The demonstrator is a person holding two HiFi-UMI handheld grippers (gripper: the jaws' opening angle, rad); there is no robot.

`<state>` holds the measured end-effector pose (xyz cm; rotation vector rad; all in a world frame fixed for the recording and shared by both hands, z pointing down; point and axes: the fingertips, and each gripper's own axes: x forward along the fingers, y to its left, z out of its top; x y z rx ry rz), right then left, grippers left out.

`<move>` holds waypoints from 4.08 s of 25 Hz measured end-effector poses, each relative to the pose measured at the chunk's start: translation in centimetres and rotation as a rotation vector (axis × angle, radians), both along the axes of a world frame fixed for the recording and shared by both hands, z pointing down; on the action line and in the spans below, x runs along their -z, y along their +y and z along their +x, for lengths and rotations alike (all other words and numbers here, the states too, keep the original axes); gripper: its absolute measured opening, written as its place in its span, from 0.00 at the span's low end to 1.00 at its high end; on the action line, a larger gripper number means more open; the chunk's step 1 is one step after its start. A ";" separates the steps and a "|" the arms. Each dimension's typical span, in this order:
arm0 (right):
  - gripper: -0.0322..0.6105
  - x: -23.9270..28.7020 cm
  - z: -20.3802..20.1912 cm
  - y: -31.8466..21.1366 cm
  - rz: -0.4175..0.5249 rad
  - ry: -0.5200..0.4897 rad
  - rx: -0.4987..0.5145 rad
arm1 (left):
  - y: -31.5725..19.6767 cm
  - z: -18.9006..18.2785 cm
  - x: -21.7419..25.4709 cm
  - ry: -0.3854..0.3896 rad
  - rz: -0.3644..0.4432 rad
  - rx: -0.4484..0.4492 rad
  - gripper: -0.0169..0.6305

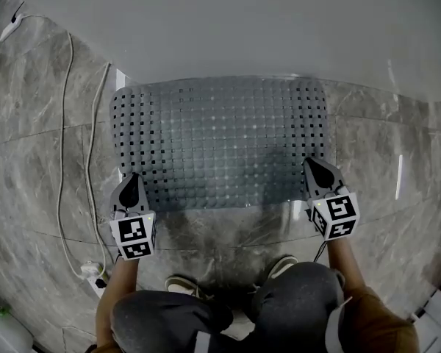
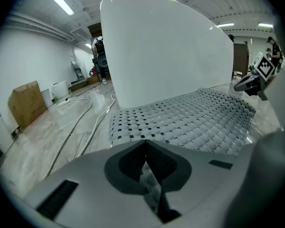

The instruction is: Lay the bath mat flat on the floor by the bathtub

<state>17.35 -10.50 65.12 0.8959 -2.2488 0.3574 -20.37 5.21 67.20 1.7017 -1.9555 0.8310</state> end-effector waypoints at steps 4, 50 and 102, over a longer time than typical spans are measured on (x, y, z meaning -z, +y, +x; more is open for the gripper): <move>0.06 0.7 -0.3 -0.4 -0.010 -0.042 -0.045 | -0.6 0.3 0.2 0.021 0.009 -0.004 0.03; 0.06 45.8 -0.8 2.1 -0.012 -0.063 -0.074 | 0.4 9.7 45.9 0.022 0.108 0.022 0.03; 0.06 81.0 3.9 4.2 0.201 -0.209 -0.156 | 1.8 15.0 80.5 -0.004 0.325 -0.047 0.03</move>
